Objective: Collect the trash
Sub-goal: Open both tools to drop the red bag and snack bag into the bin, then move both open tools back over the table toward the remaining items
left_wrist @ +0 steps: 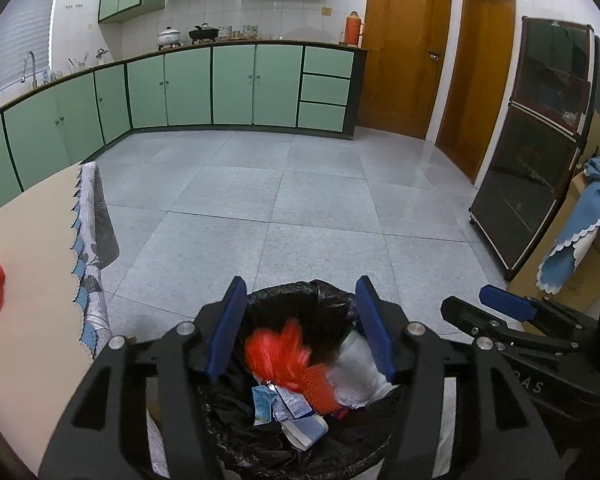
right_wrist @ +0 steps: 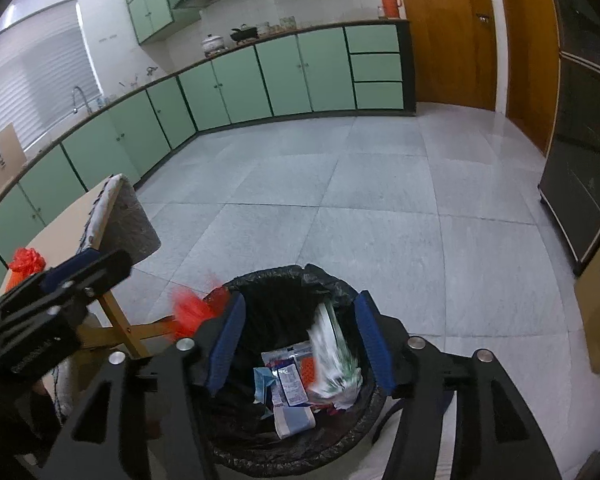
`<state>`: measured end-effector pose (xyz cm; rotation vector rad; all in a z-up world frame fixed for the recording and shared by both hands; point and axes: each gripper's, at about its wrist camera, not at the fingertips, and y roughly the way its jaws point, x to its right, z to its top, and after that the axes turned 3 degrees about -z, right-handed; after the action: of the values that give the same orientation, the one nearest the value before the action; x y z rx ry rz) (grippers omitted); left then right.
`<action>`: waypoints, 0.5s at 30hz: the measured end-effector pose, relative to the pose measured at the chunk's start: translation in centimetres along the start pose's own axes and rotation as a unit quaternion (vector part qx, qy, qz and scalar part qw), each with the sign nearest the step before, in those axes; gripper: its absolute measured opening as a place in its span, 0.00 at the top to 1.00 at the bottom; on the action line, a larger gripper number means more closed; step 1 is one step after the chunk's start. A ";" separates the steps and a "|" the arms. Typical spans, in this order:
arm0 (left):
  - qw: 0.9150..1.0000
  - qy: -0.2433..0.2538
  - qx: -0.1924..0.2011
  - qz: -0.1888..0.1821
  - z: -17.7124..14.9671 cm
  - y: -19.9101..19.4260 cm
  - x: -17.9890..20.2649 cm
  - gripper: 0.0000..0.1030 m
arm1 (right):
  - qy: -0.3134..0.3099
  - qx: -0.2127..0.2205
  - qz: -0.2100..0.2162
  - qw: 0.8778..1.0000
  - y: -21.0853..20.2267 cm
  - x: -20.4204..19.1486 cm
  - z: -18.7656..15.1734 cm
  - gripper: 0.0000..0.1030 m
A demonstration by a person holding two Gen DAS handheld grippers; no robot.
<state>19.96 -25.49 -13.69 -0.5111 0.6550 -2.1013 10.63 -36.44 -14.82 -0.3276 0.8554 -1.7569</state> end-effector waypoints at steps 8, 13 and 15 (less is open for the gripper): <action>0.999 -0.018 0.031 0.023 0.9 -2.8 -2.4 0.34 | 0.000 0.042 -0.012 0.999 -2.3 -0.1 0.5 0.15; 0.996 -0.032 0.060 0.052 1.3 -6.2 -5.1 0.26 | -0.005 0.073 0.004 0.997 -4.1 -2.0 1.2 0.09; 0.995 -0.035 0.071 0.067 1.2 -7.9 -6.4 0.25 | -0.014 0.082 0.011 0.996 -4.7 -3.1 1.7 0.08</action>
<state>19.36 -16.58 -8.68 -0.4477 0.4819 -1.9774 9.38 -33.58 -9.81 -0.2339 0.6874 -1.7846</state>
